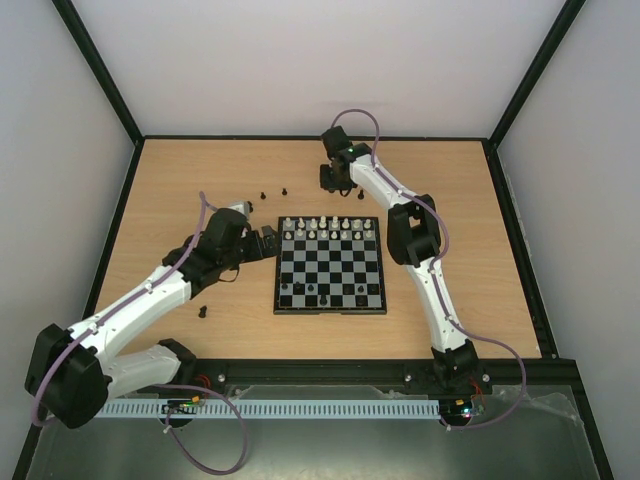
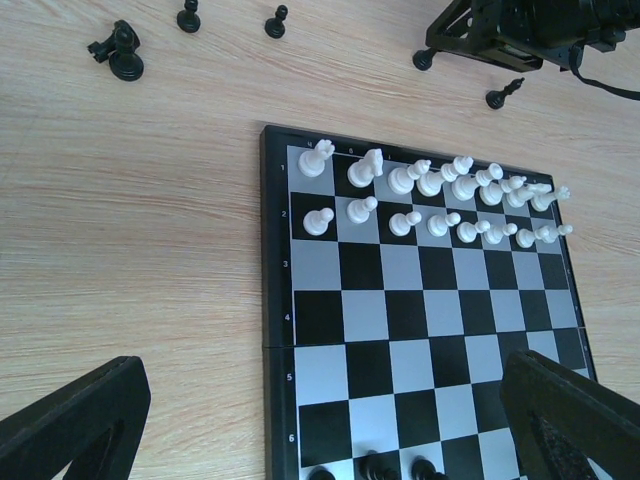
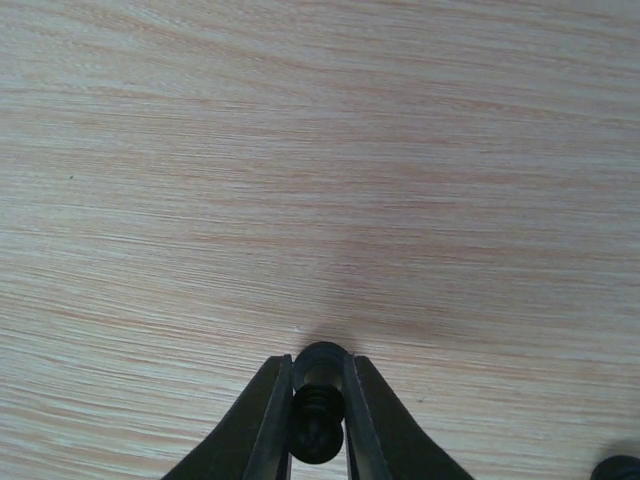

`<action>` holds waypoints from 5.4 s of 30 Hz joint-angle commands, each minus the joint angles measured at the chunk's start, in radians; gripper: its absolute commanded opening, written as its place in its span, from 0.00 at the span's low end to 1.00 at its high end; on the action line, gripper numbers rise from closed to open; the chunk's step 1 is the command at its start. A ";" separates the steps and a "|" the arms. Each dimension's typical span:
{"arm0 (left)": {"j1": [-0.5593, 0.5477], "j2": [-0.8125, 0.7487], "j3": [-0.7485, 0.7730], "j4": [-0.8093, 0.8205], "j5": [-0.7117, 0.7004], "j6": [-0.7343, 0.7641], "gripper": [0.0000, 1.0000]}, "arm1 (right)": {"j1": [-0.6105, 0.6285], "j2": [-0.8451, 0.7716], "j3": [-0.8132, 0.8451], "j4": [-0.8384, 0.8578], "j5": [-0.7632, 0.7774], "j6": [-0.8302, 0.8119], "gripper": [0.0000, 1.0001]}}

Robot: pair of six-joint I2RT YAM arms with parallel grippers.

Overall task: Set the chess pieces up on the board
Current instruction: Pick up the chess piece at the center of the board, then place the chess piece on the chessboard, then pick up the chess piece at the center of the board.

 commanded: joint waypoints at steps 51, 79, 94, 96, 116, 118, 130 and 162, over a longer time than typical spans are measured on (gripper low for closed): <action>0.020 0.021 0.035 0.004 -0.026 0.001 1.00 | 0.621 -0.986 -1.292 -0.005 0.158 0.256 0.06; 0.022 0.015 0.023 0.010 -0.023 0.000 0.99 | 0.607 -0.970 -1.393 0.153 0.203 0.317 0.10; 0.021 0.022 0.026 0.010 -0.022 0.001 1.00 | 0.604 -1.032 -1.392 0.114 0.187 0.324 0.30; 0.021 0.021 0.026 0.011 -0.022 0.001 1.00 | 0.603 -1.058 -1.386 0.107 0.186 0.327 0.30; 0.020 0.037 0.030 0.027 0.019 0.006 1.00 | 0.182 -1.039 -1.030 0.096 0.167 0.125 0.88; 0.018 0.042 0.024 0.033 0.035 0.005 1.00 | 0.135 -0.953 -0.924 0.086 0.151 0.106 0.91; 0.005 0.027 -0.002 0.039 0.048 0.003 0.99 | -0.091 -0.406 -0.458 0.017 0.046 0.060 0.69; 0.007 0.082 -0.001 0.067 0.030 0.000 1.00 | -0.122 -0.197 -0.318 -0.007 0.027 0.009 0.30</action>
